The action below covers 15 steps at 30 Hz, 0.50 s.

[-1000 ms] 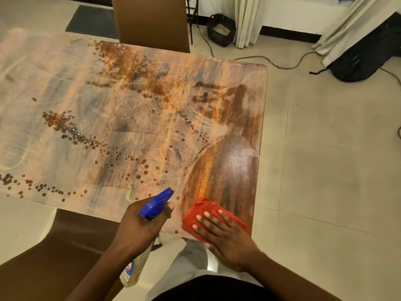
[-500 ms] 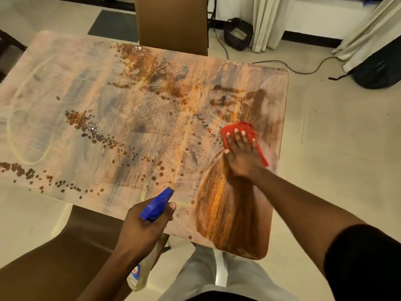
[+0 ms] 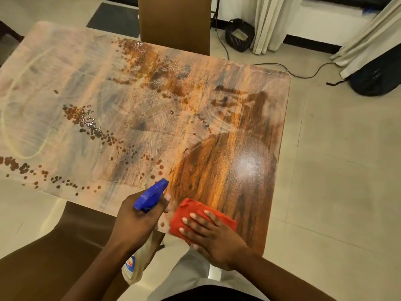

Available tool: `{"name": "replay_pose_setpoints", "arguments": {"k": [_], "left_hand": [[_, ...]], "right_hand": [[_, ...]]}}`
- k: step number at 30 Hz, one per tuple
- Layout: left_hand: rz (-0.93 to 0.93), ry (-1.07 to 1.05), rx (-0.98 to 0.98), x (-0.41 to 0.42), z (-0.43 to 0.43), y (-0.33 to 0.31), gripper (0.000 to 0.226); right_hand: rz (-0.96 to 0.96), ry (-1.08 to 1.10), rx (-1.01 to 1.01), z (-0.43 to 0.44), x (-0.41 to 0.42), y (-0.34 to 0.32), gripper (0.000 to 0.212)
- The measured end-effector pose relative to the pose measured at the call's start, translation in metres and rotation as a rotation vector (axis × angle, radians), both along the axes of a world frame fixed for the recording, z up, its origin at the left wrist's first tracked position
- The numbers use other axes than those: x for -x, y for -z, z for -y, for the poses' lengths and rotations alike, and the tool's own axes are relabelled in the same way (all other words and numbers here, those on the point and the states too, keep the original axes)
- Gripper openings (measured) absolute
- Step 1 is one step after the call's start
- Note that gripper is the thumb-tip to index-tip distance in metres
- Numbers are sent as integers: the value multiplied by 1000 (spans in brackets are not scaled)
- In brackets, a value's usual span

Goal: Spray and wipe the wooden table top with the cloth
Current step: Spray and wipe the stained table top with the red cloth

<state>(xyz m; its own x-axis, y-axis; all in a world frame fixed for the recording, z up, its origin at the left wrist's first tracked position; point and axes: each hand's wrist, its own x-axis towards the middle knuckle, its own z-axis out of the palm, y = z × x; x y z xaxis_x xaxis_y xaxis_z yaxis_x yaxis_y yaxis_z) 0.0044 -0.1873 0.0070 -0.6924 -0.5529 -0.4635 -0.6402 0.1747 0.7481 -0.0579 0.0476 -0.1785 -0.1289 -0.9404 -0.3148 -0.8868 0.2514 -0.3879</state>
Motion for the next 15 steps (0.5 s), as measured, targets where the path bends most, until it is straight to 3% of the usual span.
{"name": "replay_pose_setpoints", "arguments": {"k": [7, 15], "left_hand": [[12, 21, -18, 9, 2, 3, 19], [-31, 40, 0, 70, 2, -3, 31]], "right_hand": [[-102, 337, -109, -91, 79, -11, 60], [-114, 665, -127, -55, 238, -5, 70]]}}
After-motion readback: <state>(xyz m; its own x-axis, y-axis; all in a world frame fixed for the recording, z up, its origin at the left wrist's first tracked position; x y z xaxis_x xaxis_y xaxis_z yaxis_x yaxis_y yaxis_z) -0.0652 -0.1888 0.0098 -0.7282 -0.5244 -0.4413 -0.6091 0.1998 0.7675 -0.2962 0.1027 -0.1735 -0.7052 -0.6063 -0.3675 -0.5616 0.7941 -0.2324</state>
